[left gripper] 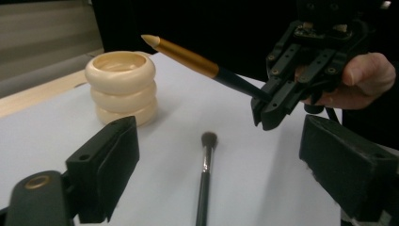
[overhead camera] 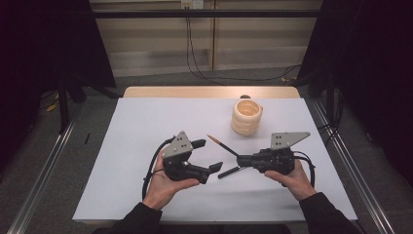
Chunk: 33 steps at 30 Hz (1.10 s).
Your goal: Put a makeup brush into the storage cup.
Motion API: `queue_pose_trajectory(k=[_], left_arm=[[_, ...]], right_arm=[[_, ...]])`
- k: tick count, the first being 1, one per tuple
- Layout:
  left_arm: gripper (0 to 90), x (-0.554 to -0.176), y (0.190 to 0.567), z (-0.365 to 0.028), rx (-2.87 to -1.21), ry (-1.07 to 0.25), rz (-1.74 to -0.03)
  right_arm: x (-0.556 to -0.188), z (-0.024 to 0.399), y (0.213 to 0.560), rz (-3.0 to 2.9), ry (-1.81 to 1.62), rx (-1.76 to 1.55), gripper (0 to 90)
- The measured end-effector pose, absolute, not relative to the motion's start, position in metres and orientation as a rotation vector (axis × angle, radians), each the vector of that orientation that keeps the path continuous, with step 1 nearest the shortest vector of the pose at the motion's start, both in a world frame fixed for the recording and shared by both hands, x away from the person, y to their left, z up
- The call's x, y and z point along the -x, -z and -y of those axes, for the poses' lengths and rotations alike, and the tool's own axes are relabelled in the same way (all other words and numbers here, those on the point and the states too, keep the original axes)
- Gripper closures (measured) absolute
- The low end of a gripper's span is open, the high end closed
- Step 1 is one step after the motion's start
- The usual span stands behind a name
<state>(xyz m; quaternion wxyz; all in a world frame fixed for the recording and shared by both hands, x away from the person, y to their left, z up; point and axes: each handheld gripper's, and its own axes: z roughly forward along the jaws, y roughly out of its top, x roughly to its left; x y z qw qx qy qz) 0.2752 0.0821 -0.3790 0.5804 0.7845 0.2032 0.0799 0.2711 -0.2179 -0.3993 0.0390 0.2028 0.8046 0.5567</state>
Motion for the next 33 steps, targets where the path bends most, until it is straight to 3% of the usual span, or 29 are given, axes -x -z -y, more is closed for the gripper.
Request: queue_pose_trajectory(k=[26,33], left_arm=[[60.1,-0.284,0.376,-0.081,-1.79,-0.03,-0.528],[64.9,-0.285,0.376,-0.081,-1.776,0.018,-0.526]], right_arm=[[-0.271,0.207,0.408,-2.533,-1.683,-0.554,85.2],[-0.271,0.204,0.412,-2.569,-1.644,-0.539,85.2]])
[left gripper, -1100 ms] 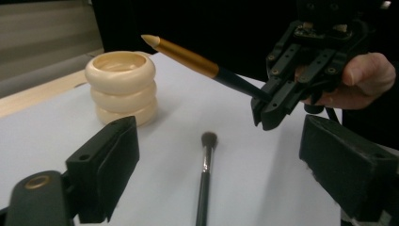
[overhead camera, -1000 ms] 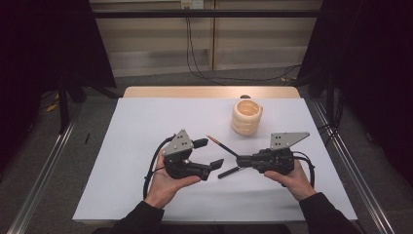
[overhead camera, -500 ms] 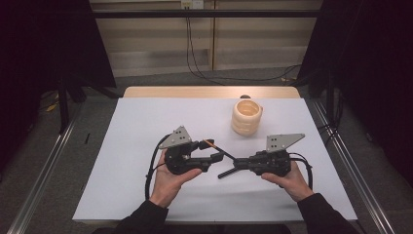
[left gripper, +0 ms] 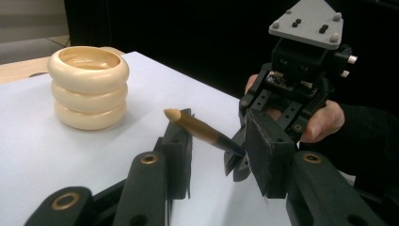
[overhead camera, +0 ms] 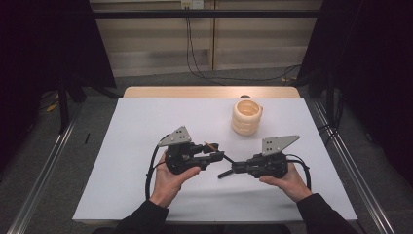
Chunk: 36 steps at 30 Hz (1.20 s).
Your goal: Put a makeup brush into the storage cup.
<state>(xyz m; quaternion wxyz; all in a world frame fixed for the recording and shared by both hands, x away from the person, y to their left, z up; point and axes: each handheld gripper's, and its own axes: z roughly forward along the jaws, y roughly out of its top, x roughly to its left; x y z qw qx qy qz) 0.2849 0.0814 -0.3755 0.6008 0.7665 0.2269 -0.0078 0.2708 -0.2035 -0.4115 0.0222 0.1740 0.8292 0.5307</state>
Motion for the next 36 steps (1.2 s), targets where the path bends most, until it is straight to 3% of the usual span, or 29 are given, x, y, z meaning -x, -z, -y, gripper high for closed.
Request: queue_pose_trajectory(k=[4,24,31,36], left_arm=[[74.4,-0.2871,0.376,-0.0829,-1.768,0.048,-0.528],[84.0,-0.2816,0.3678,-0.0816,-1.699,0.105,-0.508],[83.9,-0.2815,0.3676,-0.0832,-1.694,0.094,-0.526],[84.0,-0.2807,0.3672,-0.082,-1.697,0.082,-0.534]], right_arm=[[-0.2703,0.2025,0.4124,-2.579,-1.63,-0.521,85.2],[-0.2712,0.1978,0.4154,-2.552,-1.694,-0.521,82.1],[-0.2701,0.1965,0.4142,-2.543,-1.73,-0.525,67.8],[-0.2703,0.1979,0.4133,-2.509,-1.739,-0.56,45.5]])
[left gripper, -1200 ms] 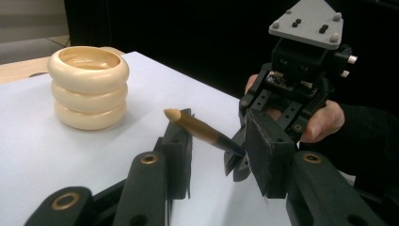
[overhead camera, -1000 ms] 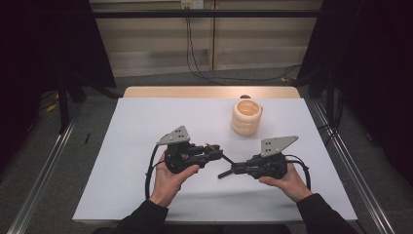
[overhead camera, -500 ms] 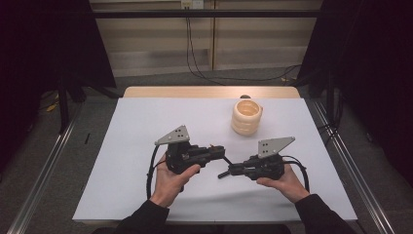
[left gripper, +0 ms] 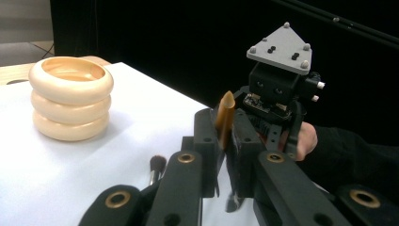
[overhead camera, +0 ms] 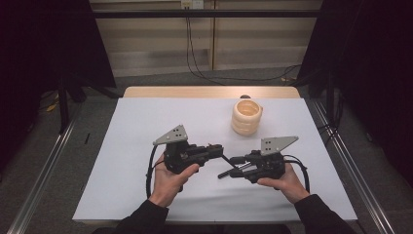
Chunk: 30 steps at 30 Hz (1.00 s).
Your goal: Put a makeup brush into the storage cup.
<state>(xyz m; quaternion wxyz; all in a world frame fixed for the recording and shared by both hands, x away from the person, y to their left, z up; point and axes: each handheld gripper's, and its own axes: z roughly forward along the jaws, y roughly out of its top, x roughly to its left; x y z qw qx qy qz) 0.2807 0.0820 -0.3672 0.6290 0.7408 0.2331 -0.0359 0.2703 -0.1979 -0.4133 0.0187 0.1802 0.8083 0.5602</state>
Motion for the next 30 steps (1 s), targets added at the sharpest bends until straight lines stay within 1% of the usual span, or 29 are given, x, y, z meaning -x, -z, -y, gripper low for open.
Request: queue_pose_trajectory(k=[2,4,7,9,11,12,14,16,21,30], left_arm=[[84.0,-0.281,0.366,-0.083,-1.702,0.078,-0.524],[84.0,-0.281,0.365,-0.084,-1.699,0.069,-0.532],[84.0,-0.281,0.364,-0.086,-1.695,0.065,-0.543],[83.9,-0.281,0.363,-0.087,-1.699,0.061,-0.542],[84.0,-0.281,0.363,-0.087,-1.704,0.06,-0.536],[83.9,-0.281,0.363,-0.087,-1.709,0.057,-0.537],[83.9,-0.281,0.362,-0.088,-1.712,0.054,-0.539],[83.9,-0.281,0.361,-0.09,-1.715,0.054,-0.539],[83.9,-0.28,0.362,-0.094,-1.734,0.042,-0.542],[83.9,-0.281,0.359,-0.096,-1.76,0.034,-0.541]], right_arm=[[-0.27,0.198,0.412,-2.486,-1.726,-0.585,34.4],[-0.27,0.199,0.412,-2.468,-1.728,-0.609,26.3],[-0.271,0.2,0.412,-2.441,-1.723,-0.637,17.2],[-0.271,0.201,0.411,-2.432,-1.733,-0.648,13.7],[-0.272,0.202,0.411,-2.417,-1.736,-0.681,5.6],[-0.271,0.203,0.411,-2.416,-1.73,-0.675,4.0],[-0.271,0.204,0.411,-2.41,-1.729,-0.688,4.1],[-0.27,0.205,0.411,-2.407,-1.728,-0.689,1.1],[-0.268,0.212,0.412,-2.366,-1.735,-0.713,2.7],[-0.266,0.223,0.41,-2.334,-1.794,-0.701,1.4]])
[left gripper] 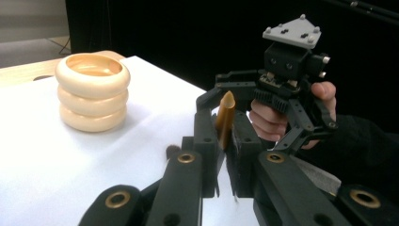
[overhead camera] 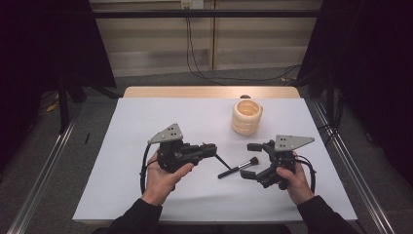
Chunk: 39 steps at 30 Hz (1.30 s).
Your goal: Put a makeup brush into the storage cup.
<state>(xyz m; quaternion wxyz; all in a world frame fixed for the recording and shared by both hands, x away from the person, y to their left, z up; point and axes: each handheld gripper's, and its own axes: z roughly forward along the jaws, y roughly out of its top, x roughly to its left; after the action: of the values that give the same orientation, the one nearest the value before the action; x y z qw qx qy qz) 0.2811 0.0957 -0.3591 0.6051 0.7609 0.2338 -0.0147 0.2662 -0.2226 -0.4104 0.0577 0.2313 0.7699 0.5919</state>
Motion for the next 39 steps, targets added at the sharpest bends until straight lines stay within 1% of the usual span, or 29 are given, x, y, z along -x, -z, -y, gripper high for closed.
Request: queue_pose_trajectory(k=[7,13,18,21,22,34,35,37,39], left_arm=[[83.9,-0.283,0.358,-0.094,-1.81,0.031,-0.544],[83.9,-0.284,0.359,-0.088,-1.863,0.037,-0.544],[83.9,-0.285,0.358,-0.081,-1.896,0.046,-0.54],[83.9,-0.285,0.357,-0.078,-1.911,0.051,-0.541],[83.9,-0.286,0.358,-0.078,-1.91,0.053,-0.536],[83.9,-0.285,0.363,-0.067,-1.931,0.073,-0.527],[83.9,-0.285,0.364,-0.065,-1.924,0.079,-0.527],[83.9,-0.285,0.364,-0.064,-1.927,0.084,-0.522],[83.9,-0.285,0.363,-0.061,-1.93,0.084,-0.521]], right_arm=[[-0.264,0.22,0.41,-2.335,-1.787,-0.695,1.1],[-0.265,0.218,0.412,-2.36,-1.775,-0.69,3.1],[-0.265,0.215,0.412,-2.376,-1.746,-0.702,7.4],[-0.266,0.215,0.412,-2.382,-1.766,-0.696,8.2],[-0.265,0.215,0.412,-2.383,-1.76,-0.688,9.9],[-0.263,0.205,0.41,-2.442,-1.709,-0.661,14.6],[-0.263,0.203,0.41,-2.442,-1.701,-0.66,16.1],[-0.262,0.202,0.409,-2.45,-1.701,-0.649,24.6],[-0.261,0.201,0.408,-2.45,-1.685,-0.653,30.7]])
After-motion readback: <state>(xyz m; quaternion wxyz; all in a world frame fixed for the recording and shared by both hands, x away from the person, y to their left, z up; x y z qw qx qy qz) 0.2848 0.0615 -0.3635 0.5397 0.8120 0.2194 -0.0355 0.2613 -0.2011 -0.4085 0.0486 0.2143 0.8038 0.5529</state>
